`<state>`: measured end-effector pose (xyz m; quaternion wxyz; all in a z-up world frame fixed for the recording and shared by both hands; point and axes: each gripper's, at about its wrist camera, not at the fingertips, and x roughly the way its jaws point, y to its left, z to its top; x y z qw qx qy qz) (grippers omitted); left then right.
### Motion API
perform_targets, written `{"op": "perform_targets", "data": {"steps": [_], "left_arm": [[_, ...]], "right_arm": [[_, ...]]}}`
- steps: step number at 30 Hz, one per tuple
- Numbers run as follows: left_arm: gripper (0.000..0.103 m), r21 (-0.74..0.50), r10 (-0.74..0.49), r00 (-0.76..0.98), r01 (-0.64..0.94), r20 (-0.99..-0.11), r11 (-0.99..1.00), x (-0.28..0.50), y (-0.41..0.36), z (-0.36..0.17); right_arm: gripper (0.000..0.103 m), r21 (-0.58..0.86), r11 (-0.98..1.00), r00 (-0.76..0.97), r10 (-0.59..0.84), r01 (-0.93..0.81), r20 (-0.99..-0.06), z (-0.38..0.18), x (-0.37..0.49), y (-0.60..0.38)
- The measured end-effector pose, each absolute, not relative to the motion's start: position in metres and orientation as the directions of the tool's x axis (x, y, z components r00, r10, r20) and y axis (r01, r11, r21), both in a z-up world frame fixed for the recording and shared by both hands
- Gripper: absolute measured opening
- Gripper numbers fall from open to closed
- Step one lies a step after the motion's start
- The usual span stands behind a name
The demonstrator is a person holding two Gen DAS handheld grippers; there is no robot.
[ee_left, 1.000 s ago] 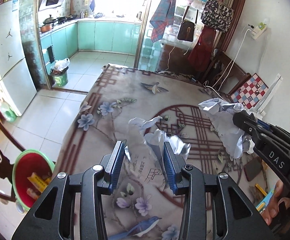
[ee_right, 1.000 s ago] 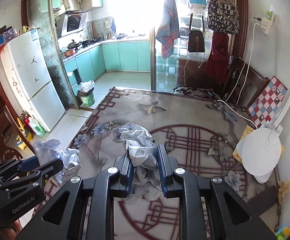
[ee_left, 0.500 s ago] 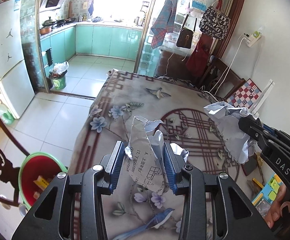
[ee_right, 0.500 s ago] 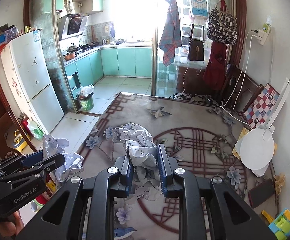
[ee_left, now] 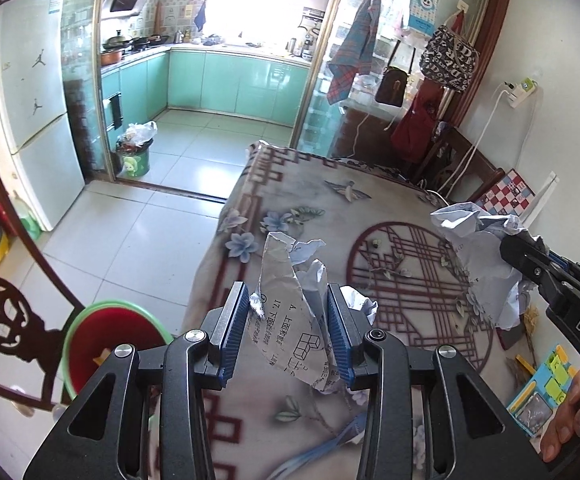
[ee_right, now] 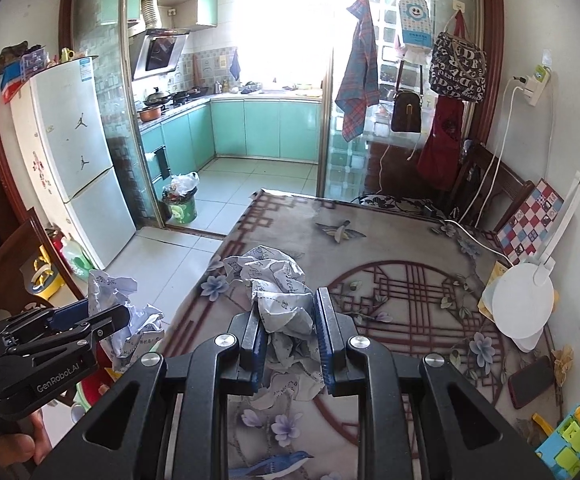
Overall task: Collect trash
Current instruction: 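Carry the crumpled paper and tissue over the red bin with both grippers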
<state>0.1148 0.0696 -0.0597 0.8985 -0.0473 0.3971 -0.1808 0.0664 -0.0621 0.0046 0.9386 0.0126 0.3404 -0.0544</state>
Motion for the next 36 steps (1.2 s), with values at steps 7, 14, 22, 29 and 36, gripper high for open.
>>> {"op": "perform_targets", "data": {"steps": [7, 14, 22, 29, 36], "left_arm": [[0.036, -0.231, -0.321, 0.637, 0.223, -0.701, 0.947, 0.121, 0.111, -0.066], [0.036, -0.221, -0.256, 0.641, 0.137, -0.724, 0.966, 0.124, 0.152, -0.080], [0.036, -0.205, -0.200, 0.646, 0.069, -0.736, 0.976, 0.121, 0.186, -0.088], [0.036, -0.194, -0.163, 0.629, 0.020, -0.760, 0.981, 0.119, 0.210, -0.104], [0.036, -0.183, -0.134, 0.607, -0.020, -0.784, 0.983, 0.119, 0.229, -0.119]], "right_arm": [[0.018, -0.022, 0.998, 0.757, -0.061, 0.061, -0.651, 0.000, 0.075, -0.024], [0.018, -0.030, 1.000, 0.751, -0.027, 0.009, -0.660, -0.007, 0.085, 0.011], [0.018, -0.026, 0.998, 0.743, 0.023, -0.054, -0.669, -0.018, 0.093, 0.048], [0.018, -0.024, 0.993, 0.722, 0.068, -0.116, -0.688, -0.036, 0.095, 0.080], [0.018, -0.001, 0.986, 0.685, 0.115, -0.167, -0.719, -0.058, 0.102, 0.103]]}}
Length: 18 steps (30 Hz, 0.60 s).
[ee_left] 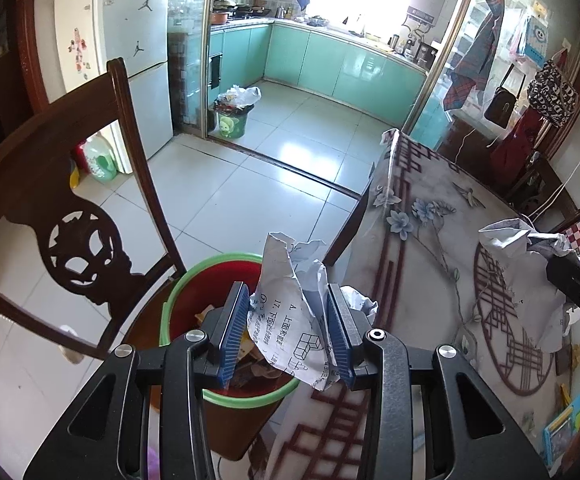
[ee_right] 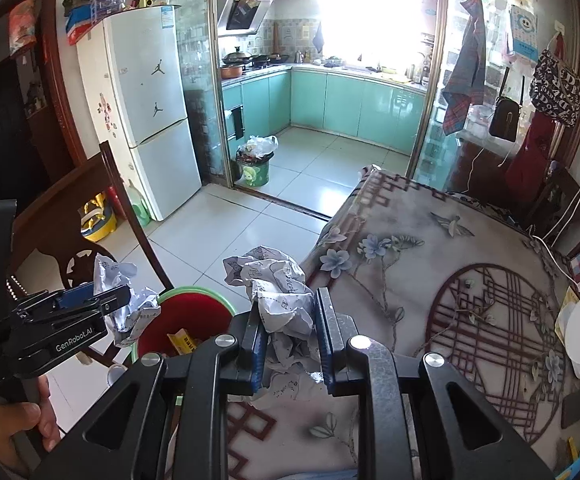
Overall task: Collect trash
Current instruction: 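Carry the crumpled paper and tissue over the red bin with both grippers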
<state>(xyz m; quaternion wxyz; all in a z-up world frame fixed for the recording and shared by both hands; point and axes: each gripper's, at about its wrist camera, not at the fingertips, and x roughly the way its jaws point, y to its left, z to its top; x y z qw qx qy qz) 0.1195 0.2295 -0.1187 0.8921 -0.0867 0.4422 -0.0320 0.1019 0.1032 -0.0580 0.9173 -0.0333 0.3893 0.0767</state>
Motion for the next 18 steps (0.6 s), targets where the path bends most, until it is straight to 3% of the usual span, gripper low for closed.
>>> {"op": "perform_targets", "data": {"steps": [18], "left_arm": [[0.036, -0.156, -0.060, 0.493, -0.157, -0.868, 0.975, 0.142, 0.283, -0.186]], "right_arm": [[0.018, 0.042, 0.940, 0.511, 0.221, -0.338, -0.831, -0.147, 0.145, 0.176]]}}
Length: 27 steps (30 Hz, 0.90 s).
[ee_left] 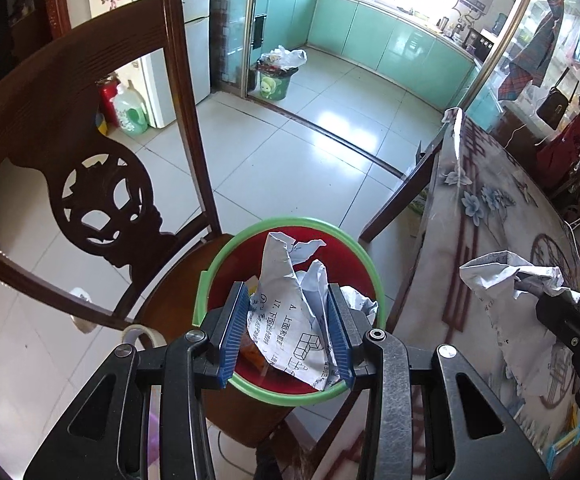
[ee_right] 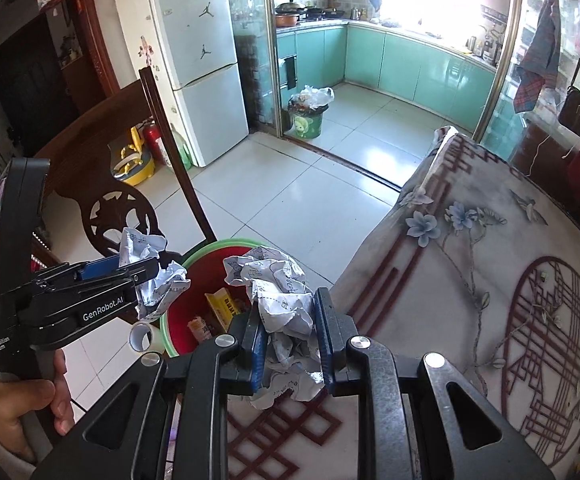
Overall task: Collect trash
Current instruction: 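Carry the crumpled paper and tissue over the red bin with both grippers, then open the left gripper over the bin while the right gripper releases the tissue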
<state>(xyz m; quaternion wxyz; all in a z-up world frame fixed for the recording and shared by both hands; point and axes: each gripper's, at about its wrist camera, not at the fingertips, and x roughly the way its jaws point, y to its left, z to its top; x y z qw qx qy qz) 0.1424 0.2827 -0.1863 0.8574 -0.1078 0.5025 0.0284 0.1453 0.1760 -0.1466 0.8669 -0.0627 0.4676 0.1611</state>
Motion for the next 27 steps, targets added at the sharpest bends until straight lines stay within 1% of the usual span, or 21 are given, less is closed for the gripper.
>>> {"op": "perform_targets", "data": {"steps": [11, 27], "left_arm": [[0.036, -0.149, -0.058, 0.418, -0.188, -0.907, 0.971, 0.160, 0.298, -0.222], [0.036, -0.134, -0.045, 0.371, -0.219, -0.928, 0.966, 0.181, 0.304, -0.240]], "right_arm": [[0.018, 0.025, 0.924, 0.443, 0.206, -0.381, -0.873, -0.182, 0.171, 0.202], [0.018, 0.048, 0.910, 0.389, 0.222, -0.411, -0.894, -0.206, 0.193, 0.214]]}}
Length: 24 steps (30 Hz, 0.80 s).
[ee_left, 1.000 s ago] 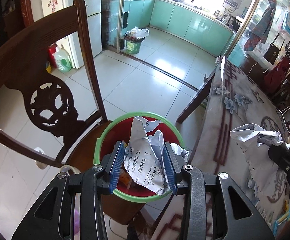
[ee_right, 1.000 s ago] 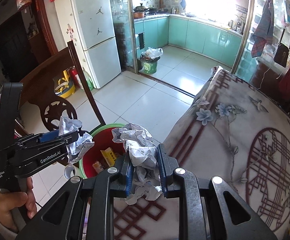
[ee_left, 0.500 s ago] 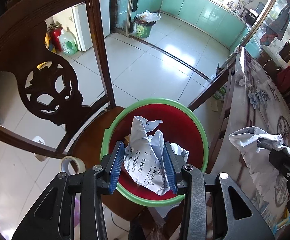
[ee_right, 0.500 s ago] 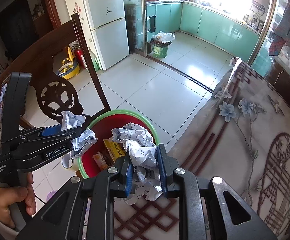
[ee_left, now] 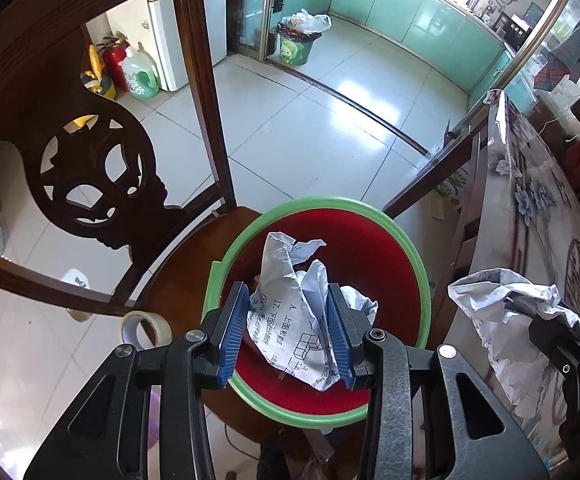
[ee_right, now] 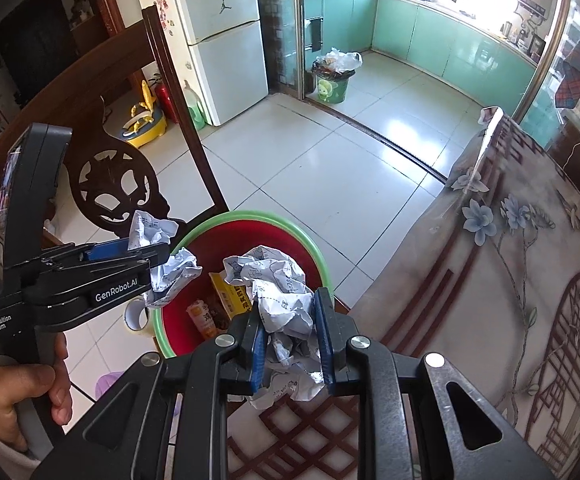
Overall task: Collect trash
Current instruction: 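Open the left gripper over the bin while the right gripper releases the tissue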
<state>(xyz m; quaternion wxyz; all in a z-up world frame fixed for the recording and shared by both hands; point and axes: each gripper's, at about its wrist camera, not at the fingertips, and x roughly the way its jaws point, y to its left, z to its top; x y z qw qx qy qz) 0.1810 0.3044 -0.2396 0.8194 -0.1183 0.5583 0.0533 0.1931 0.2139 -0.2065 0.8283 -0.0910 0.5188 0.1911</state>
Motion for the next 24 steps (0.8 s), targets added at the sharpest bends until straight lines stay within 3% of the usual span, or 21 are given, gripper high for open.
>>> {"op": "perform_targets", "data": {"steps": [10, 12, 14, 16, 24], "left_arm": [[0.037, -0.115, -0.034, 0.329, -0.230, -0.944, 0.966, 0.194, 0.305, -0.256], [0.039, -0.112, -0.031, 0.327, -0.232, -0.944, 0.966, 0.195, 0.306, -0.256], [0.045, -0.115, -0.030, 0.332, -0.240, -0.943, 0.964, 0.194, 0.307, -0.254], [0.061, -0.117, -0.028, 0.339, -0.245, -0.941, 0.962, 0.193, 0.308, -0.252], [0.072, -0.109, -0.006, 0.365, -0.263, -0.931, 0.959, 0.188, 0.313, -0.240]], "right_arm": [[0.018, 0.069, 0.907, 0.367, 0.236, -0.416, -0.900, -0.217, 0.199, 0.213], [0.026, 0.076, 0.905, 0.360, 0.242, -0.419, -0.901, -0.218, 0.200, 0.212], [0.027, 0.079, 0.905, 0.358, 0.243, -0.417, -0.902, -0.218, 0.200, 0.212], [0.028, 0.081, 0.907, 0.357, 0.244, -0.414, -0.902, -0.218, 0.199, 0.213], [0.041, 0.084, 0.905, 0.375, 0.257, -0.418, -0.891, -0.213, 0.191, 0.213]]}}
